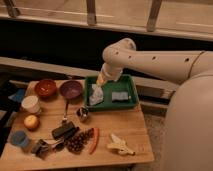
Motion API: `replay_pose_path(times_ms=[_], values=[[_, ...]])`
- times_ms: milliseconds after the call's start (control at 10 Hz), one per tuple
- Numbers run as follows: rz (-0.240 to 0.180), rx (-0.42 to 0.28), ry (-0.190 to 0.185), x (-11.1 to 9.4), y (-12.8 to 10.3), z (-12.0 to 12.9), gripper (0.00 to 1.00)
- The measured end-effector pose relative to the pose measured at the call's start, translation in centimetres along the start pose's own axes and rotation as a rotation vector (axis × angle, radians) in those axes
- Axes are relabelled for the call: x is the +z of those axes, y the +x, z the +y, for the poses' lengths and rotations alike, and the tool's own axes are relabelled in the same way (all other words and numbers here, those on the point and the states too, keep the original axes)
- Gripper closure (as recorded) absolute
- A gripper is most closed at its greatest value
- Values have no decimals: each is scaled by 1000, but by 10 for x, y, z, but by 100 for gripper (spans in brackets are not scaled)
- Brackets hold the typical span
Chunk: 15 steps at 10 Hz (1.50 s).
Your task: Wipe table surface with towel
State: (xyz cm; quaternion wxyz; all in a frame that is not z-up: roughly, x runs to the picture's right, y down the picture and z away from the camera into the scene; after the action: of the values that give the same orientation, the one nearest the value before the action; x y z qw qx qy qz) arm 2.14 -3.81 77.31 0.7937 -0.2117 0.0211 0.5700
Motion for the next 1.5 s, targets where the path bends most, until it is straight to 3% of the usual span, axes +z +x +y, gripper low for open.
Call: replay_pose_path(times_ms=[400, 500, 800, 900, 1000, 1200, 1500], values=[[17, 24, -153, 45, 0, 27, 35], [18, 27, -167, 47, 0, 29, 35], [18, 25, -164, 47, 0, 29, 35], [31, 15, -136, 49, -1, 27, 35], [45, 6, -101, 55, -6, 32, 35], [68, 11, -76, 72, -11, 28, 35], [97, 45, -80, 98, -10, 14, 35]])
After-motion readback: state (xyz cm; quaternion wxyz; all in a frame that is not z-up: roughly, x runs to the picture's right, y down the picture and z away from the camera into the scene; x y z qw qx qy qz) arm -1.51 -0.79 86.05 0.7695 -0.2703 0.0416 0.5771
